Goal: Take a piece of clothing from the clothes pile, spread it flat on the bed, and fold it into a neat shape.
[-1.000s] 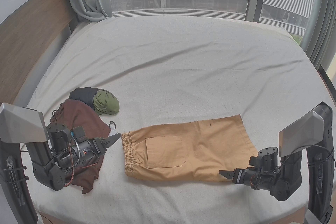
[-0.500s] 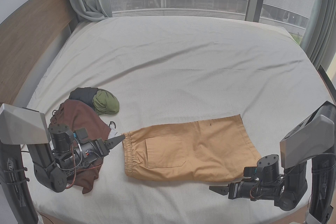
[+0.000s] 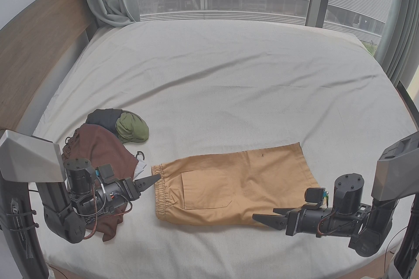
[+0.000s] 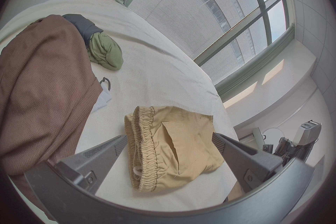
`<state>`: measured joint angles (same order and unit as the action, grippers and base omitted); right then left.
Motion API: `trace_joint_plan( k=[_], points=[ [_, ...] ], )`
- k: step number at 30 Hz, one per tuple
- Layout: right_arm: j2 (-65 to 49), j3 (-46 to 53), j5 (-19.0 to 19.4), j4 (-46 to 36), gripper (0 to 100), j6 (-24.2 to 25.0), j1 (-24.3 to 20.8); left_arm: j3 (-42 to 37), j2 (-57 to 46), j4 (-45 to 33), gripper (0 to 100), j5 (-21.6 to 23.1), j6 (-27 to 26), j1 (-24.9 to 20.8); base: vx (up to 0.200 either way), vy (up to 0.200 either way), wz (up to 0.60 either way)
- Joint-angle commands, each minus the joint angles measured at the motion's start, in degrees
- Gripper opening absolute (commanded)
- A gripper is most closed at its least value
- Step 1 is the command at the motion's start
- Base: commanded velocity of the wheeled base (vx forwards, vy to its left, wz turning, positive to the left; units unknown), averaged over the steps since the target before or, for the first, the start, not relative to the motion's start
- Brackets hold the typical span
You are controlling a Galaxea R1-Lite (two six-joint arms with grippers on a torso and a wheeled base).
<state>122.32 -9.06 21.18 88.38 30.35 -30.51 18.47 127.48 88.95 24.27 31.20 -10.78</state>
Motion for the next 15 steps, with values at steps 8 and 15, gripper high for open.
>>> trace_joint_plan(
  k=[8, 15],
  points=[
    [-2.17, -0.79, 0.45, 0.04, 100, -0.12, 2.56, 1.57, 7.52, 0.08, 100, -0.1, 0.09, -0.03, 0.0, 0.0, 0.0],
    [-2.17, -0.87, 1.32, 0.04, 100, -0.21, 4.5, 3.15, 10.6, 0.08, 100, -0.1, 0.44, -0.83, 0.0, 0.0, 0.0]
  ],
)
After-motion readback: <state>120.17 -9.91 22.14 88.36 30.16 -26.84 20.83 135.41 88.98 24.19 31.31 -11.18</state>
